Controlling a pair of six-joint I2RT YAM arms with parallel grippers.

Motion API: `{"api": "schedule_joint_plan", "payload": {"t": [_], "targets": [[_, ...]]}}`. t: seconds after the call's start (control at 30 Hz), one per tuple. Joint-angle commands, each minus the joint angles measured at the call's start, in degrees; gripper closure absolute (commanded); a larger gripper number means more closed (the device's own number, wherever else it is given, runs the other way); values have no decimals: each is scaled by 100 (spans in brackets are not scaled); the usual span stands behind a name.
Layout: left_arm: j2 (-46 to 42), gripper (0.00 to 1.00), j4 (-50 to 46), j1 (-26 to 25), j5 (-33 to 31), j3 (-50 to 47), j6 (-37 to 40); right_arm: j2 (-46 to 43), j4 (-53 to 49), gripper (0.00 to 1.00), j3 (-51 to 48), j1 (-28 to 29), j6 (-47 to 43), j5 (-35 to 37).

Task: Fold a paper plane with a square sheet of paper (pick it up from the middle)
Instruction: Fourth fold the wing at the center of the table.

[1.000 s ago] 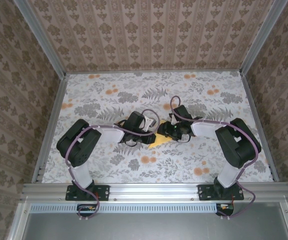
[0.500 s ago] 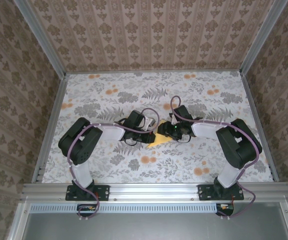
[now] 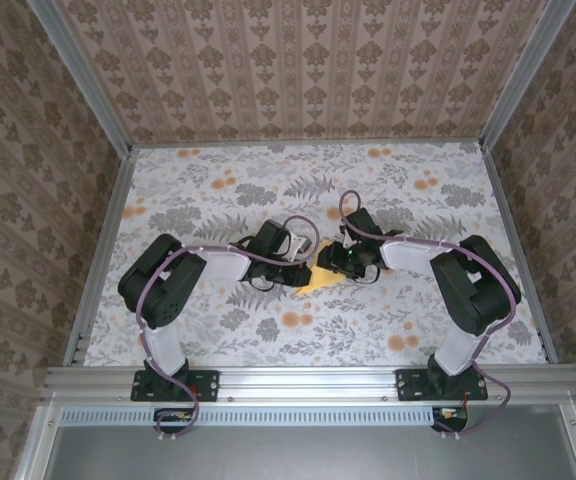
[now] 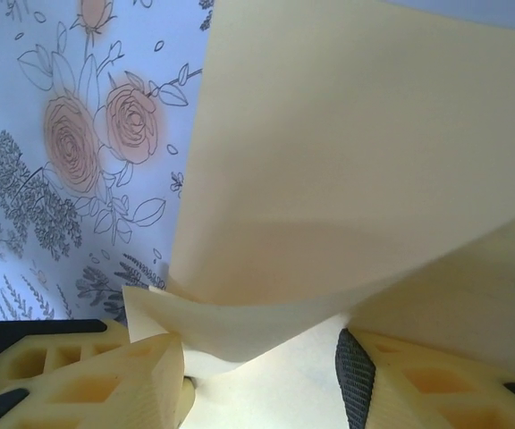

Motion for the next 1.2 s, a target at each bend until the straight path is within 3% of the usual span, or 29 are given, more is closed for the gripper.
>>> {"api": "schedule_joint_plan", "payload": {"t": [0.0, 0.17, 0.33, 0.83, 1.17], "targets": [[-80, 87, -260, 64, 79, 121, -150, 257, -611, 49, 174, -16, 65, 506], [-493, 74, -345, 143, -74, 29, -327, 439, -812, 49, 257, -13, 189, 589], [-819, 71, -277, 206, -279, -156, -619, 572, -1008, 48, 340, -37, 281, 602], [-710, 78, 605, -4, 243, -338, -911, 826, -1593, 41, 597, -60, 351, 663], [-364, 89, 195, -12, -36, -174, -817, 860, -1589, 41, 607, -69, 351, 604]]}}
